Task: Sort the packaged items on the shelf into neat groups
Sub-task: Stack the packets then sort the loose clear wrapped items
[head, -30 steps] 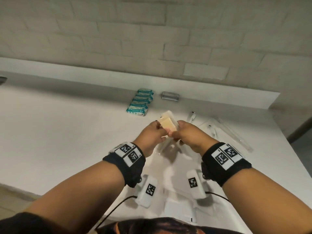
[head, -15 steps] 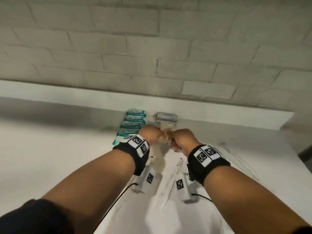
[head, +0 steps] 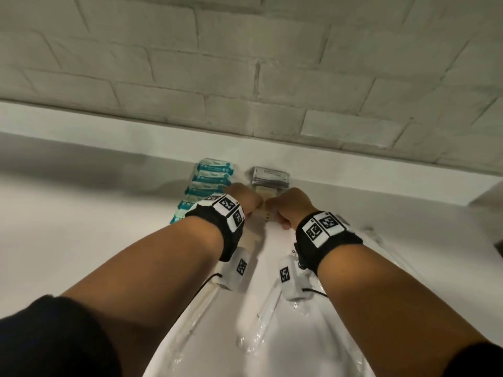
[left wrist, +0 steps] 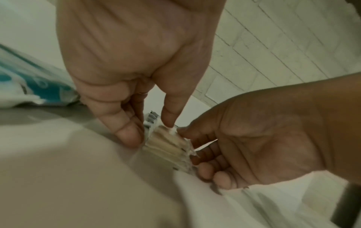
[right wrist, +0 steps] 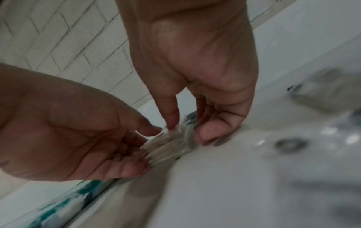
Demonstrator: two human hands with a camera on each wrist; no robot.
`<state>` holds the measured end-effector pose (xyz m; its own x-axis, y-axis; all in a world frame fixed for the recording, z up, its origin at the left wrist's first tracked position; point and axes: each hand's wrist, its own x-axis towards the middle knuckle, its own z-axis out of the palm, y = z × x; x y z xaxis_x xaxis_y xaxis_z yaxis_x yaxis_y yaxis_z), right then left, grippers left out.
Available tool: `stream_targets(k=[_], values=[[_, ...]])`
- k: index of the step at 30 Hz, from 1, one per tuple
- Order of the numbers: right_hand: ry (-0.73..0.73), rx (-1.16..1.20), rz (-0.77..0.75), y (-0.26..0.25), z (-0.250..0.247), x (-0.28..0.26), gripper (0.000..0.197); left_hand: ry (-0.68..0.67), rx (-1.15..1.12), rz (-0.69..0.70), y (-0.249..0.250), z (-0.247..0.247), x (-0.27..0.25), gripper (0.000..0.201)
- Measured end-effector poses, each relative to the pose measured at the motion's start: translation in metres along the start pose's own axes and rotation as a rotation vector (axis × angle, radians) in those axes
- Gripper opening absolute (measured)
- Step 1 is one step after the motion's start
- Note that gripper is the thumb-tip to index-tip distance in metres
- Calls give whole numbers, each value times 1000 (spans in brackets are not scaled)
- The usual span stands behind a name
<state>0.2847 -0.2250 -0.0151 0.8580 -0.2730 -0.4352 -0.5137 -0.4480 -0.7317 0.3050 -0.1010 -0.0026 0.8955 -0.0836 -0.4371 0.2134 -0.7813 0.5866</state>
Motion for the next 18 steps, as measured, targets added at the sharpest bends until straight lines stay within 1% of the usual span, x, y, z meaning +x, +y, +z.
stream_targets(k=[1,3,4,7,9,11,14,16,18], values=[[15,18,-13,-1,-4,-3,23,26,-44,27,2,-1,0,27],[49,71,-33,-3,-19,-14,31,82,-73,62,3,-4,-7,36],[60,75,-44,-3,-30,-24,33,100,-66,81,5,-7,-15,35],[51,63,-91,6,-70,-55,26,108,-50,163,11,-12,-43,27],[48,83,-133,22,-98,-80,21,69,-43,221,12,-10,-64,29],[61,81,-166,44,-121,-100,17,18,-50,241,14,-3,-85,34],[85,32,-164,84,-149,-127,21,-25,-12,302,17,19,-121,33],[71,-50,-130,107,-157,-139,20,-61,1,330,15,33,-141,29],[43,-188,-96,128,-158,-153,11,-118,52,359,8,50,-159,24]])
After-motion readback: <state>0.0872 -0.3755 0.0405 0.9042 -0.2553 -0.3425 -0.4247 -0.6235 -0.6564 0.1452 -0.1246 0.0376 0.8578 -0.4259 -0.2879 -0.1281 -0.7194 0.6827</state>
